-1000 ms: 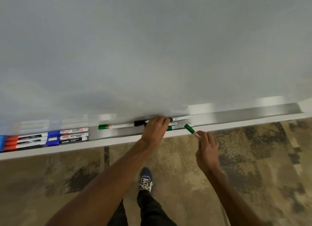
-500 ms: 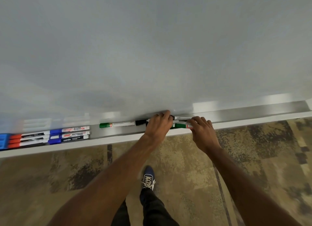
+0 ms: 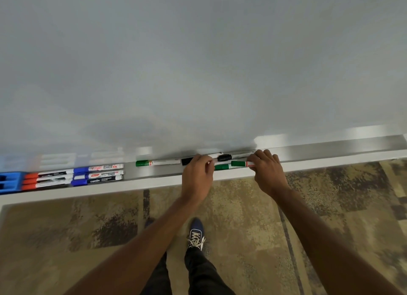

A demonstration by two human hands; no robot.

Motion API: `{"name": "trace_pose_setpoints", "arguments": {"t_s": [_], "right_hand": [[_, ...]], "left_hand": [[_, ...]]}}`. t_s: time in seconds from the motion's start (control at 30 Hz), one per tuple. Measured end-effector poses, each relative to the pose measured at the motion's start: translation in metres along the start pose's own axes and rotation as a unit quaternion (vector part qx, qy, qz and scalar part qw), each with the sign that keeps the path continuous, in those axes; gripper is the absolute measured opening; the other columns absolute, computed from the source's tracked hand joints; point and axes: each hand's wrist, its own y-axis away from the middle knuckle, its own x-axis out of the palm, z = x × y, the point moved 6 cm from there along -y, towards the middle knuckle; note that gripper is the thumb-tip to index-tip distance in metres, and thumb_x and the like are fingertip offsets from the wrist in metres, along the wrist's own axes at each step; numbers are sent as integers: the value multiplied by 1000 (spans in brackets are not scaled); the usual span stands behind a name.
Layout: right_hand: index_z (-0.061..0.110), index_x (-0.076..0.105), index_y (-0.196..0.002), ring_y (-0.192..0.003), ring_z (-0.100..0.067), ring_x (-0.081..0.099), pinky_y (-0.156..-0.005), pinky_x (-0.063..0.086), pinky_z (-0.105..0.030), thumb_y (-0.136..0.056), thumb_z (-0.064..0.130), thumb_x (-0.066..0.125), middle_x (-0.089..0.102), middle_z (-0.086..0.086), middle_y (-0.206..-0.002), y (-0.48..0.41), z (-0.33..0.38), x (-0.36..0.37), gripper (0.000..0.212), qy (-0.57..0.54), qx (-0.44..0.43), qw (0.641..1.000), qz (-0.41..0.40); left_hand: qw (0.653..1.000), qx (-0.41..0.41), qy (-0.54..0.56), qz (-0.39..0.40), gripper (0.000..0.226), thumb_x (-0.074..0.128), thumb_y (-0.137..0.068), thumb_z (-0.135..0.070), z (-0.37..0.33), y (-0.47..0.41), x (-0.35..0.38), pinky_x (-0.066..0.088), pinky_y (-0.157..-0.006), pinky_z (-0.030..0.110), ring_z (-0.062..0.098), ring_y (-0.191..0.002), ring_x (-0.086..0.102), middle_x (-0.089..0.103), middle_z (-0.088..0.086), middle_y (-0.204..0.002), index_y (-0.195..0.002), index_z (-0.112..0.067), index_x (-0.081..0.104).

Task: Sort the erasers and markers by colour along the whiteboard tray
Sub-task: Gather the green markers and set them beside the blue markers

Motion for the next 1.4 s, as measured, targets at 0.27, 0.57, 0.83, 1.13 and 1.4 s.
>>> {"name": "trace_pose_setpoints", "arguments": {"t_s": [0.27, 0.57, 0.83, 1.13, 1.4], "right_hand": [[10, 67, -109, -93, -24, 53, -76, 41, -34, -86, 3, 65, 66, -6, -102, 30, 30, -12, 24, -123, 0, 992, -17], [14, 53, -128, -99, -15, 49, -80, 43, -26, -96, 19, 58, 47, -4, -117, 35, 98, -12, 33, -267, -20, 960, 81], [11, 57, -134, -87, -13, 44, -73, 33, -7, -91, -6, 53, 44, -2, -101, 11, 158, -15, 46, -295, -64, 952, 48], [18, 71, -109, -85, -10, 59, -76, 44, -17, -88, 2, 64, 67, 2, -96, -13, 217, -14, 27, -342, -101, 934, 20], [5, 69, -107, -94, -32, 63, -77, 51, -41, -81, 0, 61, 70, -12, -104, -32, 245, 3, 28, -68, -151, 985, -39]], "left_hand": [[750, -397, 512, 129, 40, 73, -83, -3, 20, 52, 25, 55, -91, 42, 32, -91, 69, 71, 20, -102, -118, -6, 55], [695, -394, 601, 36, 25, 52, -99, -10, 34, 60, -8, 51, -98, 47, 34, -108, 68, 71, 22, -114, -118, 5, 59], [705, -377, 600, 6, 29, 46, -101, -7, 52, 60, -49, 50, -97, 43, 34, -117, 62, 65, 24, -124, -123, 11, 54], [697, -358, 620, -40, 18, 55, -96, 0, 94, 50, -94, 59, -82, 46, 32, -100, 66, 67, 19, -107, -113, -2, 58], [717, -392, 565, -112, 23, 66, -90, 0, 151, 48, -126, 61, -73, 45, 35, -101, 71, 69, 24, -113, -109, -11, 62]]}}
